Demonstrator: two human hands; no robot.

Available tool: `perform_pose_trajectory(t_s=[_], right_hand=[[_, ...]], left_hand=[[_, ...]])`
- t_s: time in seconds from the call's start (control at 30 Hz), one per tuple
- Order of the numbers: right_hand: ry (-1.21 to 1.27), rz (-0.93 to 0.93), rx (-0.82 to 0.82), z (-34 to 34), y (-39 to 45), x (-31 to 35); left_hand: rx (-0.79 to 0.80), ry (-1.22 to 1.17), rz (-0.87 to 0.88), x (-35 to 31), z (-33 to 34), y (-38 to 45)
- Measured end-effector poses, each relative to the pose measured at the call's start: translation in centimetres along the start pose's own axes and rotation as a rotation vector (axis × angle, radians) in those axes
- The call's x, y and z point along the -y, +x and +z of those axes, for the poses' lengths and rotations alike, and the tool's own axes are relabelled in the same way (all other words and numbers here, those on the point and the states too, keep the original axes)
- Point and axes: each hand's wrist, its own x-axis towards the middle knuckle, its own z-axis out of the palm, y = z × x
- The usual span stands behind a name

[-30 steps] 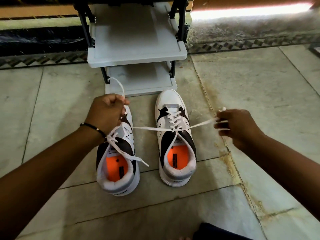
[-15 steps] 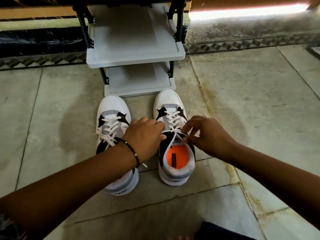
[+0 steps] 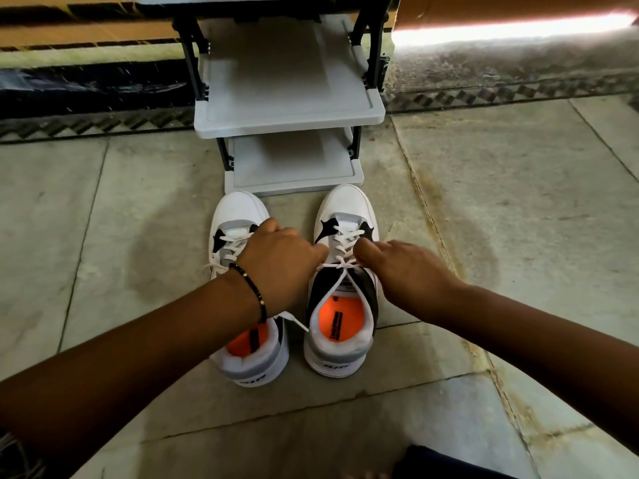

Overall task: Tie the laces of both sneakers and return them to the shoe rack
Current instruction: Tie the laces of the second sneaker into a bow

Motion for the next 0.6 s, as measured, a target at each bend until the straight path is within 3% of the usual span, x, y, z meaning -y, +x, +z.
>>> perform_pose_trajectory(t_s=[0.17,0.3,0.4,0.6], right_hand=[[-0.269,-0.146,0.066,0.5,-0.5,-0.8],[-0.297,-0.118,0.084,0.1,-0.2,-1.1],[-0.272,-0.095,0.009,-0.8,0.5,-1.0],[-0.293,-0.092,0.073,1.5,-0.1,-0.7]], left_hand=[[-0.01,0.03,0.008,0.2,0.4,-0.2],[-0.033,0.057,-0.002,0.6,0.0,0.0],[-0.061,0.04,-0.028,1.2,-0.7,-0.2],[0.039,0.037,-0.031,1.1,1.0,-0.7]])
